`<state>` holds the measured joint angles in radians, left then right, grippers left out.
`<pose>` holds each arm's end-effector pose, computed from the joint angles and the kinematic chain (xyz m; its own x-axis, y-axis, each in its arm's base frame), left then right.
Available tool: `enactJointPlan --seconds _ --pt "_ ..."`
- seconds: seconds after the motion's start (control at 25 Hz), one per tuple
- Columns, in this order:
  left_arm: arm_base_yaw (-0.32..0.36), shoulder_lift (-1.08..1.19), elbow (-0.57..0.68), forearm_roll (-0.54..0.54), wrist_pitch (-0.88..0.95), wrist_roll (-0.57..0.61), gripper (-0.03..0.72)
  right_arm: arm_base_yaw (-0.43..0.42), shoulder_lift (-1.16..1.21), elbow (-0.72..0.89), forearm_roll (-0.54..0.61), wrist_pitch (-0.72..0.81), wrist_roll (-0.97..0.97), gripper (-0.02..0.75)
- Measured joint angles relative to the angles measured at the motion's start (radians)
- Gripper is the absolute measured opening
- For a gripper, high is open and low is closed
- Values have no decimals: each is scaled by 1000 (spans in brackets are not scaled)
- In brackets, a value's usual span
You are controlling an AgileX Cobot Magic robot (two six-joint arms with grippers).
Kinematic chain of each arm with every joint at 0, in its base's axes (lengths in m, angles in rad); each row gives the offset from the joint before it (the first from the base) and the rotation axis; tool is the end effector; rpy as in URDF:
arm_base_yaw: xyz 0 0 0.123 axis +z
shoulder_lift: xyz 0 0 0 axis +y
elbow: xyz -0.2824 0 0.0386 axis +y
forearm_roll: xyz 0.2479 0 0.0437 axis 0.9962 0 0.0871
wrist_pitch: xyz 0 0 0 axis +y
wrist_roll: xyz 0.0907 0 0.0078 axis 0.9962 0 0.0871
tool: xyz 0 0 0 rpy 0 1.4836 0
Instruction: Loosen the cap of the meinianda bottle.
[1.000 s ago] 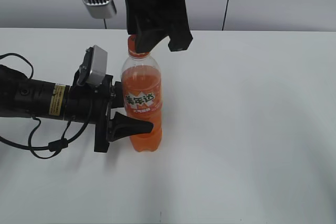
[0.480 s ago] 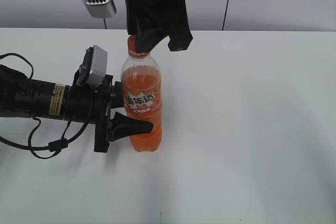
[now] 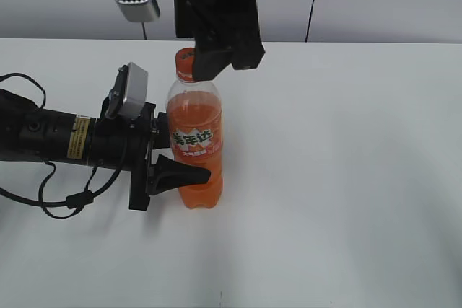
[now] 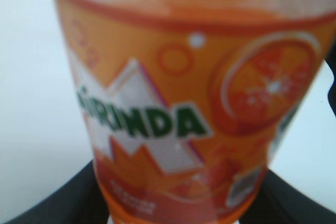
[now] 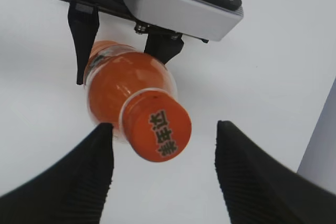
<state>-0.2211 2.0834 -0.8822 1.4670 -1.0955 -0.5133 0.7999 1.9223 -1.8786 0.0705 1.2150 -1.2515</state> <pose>0.3028 -0.1505 0.1010 -0.0547 0.3665 -0.9288 0.9950 0.0979 -0.0200 0.2872 0.3042 0.3240 0.4743 -0.8599 -0.1886 -0.8515 -0.3938 -0.3462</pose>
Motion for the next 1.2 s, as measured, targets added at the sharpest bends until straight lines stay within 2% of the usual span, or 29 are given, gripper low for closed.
enactJointPlan --seconds 0.32,0.44,0.8,0.88,1.0,1.2 --pt "0 0 0 0 -1 2 409 0 -40 -1 4 0 201 462" --pt "0 0 0 0 -1 2 409 0 -67 -18 9 1 341 462" --pt "0 0 0 0 -1 2 409 0 -76 -65 19 2 1269 460" --pt "0 0 0 0 -1 2 409 0 -76 -65 19 2 1422 460" --pt "0 0 0 0 -1 2 409 0 -76 -62 19 2 1506 460" --pt "0 0 0 0 -1 2 409 0 -76 21 12 1 1532 460"
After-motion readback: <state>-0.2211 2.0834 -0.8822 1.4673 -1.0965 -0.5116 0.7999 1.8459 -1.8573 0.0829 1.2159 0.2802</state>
